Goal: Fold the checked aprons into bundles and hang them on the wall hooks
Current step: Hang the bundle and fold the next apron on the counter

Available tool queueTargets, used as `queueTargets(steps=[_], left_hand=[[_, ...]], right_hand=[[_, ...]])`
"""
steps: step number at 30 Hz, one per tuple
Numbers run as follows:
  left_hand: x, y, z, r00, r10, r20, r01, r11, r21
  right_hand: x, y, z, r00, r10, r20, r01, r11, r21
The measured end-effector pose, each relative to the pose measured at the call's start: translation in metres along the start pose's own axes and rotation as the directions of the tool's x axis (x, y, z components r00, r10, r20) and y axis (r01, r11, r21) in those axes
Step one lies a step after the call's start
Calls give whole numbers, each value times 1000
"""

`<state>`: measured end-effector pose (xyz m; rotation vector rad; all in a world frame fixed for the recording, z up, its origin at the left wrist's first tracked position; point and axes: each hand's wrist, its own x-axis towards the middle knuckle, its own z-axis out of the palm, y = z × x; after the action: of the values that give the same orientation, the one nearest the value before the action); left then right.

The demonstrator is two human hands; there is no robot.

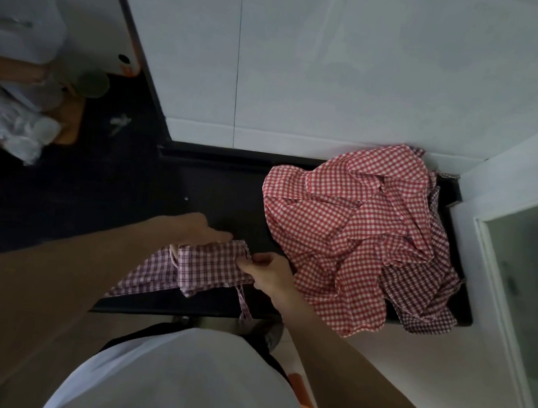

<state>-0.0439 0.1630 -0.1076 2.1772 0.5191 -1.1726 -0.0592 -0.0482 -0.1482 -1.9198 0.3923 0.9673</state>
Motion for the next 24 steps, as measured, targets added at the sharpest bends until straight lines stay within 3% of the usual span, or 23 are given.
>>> queueTargets(steps=[4,10,14,18,24], left_hand=[[4,-7,8,996,86,15,-87,983,164],[14,-25,9,986,166,28,-168,983,71],[17,-33,10,979,204,-15,-204,979,16],[20,-36,10,968,221,-121,-224,975,-6],[14,-6,1,984,170,51,-157,968,-195]], right_hand=[[2,-2,10,1000,1,-6,-1,1000,13],[0,-5,17,995,5,98,-9,999,48],[-1,-6,26,987,-84,135,90,995,-39],[-2,-11,24,981,-77,179,46,984,171],[6,-37,-29,975,-165,150,133,970,204]])
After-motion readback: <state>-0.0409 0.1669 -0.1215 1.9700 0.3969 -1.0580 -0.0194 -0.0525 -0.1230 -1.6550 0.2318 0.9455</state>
